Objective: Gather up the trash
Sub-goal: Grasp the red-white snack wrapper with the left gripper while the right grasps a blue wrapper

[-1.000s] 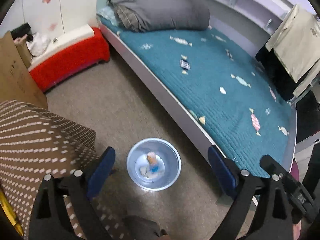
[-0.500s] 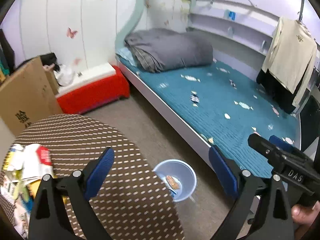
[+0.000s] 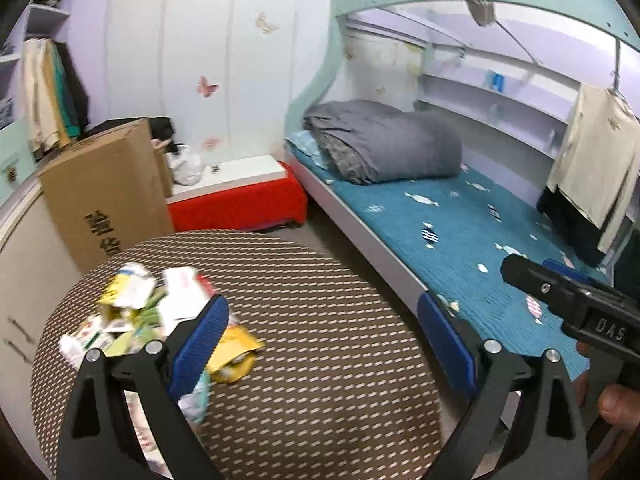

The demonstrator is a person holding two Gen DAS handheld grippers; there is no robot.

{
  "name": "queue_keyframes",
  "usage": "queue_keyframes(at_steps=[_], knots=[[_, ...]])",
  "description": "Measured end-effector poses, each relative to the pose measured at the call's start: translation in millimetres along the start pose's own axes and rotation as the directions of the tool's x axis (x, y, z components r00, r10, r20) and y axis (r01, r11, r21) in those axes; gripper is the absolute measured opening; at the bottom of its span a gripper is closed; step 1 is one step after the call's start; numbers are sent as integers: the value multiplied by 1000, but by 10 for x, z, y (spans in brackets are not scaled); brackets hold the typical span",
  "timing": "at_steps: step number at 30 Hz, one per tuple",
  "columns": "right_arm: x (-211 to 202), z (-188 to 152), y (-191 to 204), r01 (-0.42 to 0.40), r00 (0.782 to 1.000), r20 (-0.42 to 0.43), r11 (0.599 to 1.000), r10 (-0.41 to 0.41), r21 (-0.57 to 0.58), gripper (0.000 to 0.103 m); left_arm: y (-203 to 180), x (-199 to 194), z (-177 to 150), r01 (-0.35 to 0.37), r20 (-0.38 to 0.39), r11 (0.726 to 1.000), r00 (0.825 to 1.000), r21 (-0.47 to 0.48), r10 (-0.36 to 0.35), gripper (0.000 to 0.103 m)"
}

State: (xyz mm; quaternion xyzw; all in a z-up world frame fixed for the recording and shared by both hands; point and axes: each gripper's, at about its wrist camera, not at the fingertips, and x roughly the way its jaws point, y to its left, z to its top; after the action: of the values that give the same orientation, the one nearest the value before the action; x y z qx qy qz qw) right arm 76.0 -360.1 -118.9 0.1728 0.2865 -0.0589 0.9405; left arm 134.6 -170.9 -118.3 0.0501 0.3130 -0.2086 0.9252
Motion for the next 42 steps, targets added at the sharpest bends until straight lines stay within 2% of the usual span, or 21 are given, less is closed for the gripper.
queue_keyframes(at_steps=[7,14,18,21,25,27,29,31,33,34,37,41,42], knots=[[84,-97,590,-92,995,-40,991,89,-99,97,625,-249,-290,-92,-3,992,996,-90,92,93],[259,-243,906,-152,986,-99,977,138,-149,97,1109,-314,-602,-189,-41,972,982,-139,185,93],[347,-331,1028,-179,979,-126,970,159,-165,97,1358,-291,-814,-224,-87,957,974,-184,211,93],[421,-421,1123,-206,972,-154,963,180,-176,97,1489,-198,-948,-256,-132,949,963,-185,234,93],[509,-519,1234,-234,962,-185,954,200,-185,97,1592,-63,-1024,-267,-163,944,958,-194,237,93],[534,-564,1265,-241,959,-197,953,205,-185,97,1603,14,-1046,-269,-181,945,955,-184,237,84],[566,-588,1275,-247,955,-210,952,208,-183,97,1634,111,-1086,-258,-207,948,953,-188,219,68],[596,-615,1300,-255,951,-225,948,210,-192,97,1657,181,-1123,-244,-225,949,954,-201,198,60],[644,-635,1340,-260,948,-238,945,211,-197,97,1660,216,-1151,-237,-225,953,955,-187,193,46],[667,-645,1360,-267,945,-244,943,216,-198,97,1670,226,-1166,-224,-226,956,957,-189,180,30],[747,-681,1473,-295,934,-269,932,234,-213,97,1742,178,-1210,-204,-206,955,965,-214,160,18],[911,-755,1740,-355,910,-313,899,270,-255,97,1843,62,-1252,-181,-183,951,973,-250,137,11],[990,-796,1841,-380,898,-336,884,283,-271,97,1850,41,-1253,-181,-178,951,974,-252,138,10]])
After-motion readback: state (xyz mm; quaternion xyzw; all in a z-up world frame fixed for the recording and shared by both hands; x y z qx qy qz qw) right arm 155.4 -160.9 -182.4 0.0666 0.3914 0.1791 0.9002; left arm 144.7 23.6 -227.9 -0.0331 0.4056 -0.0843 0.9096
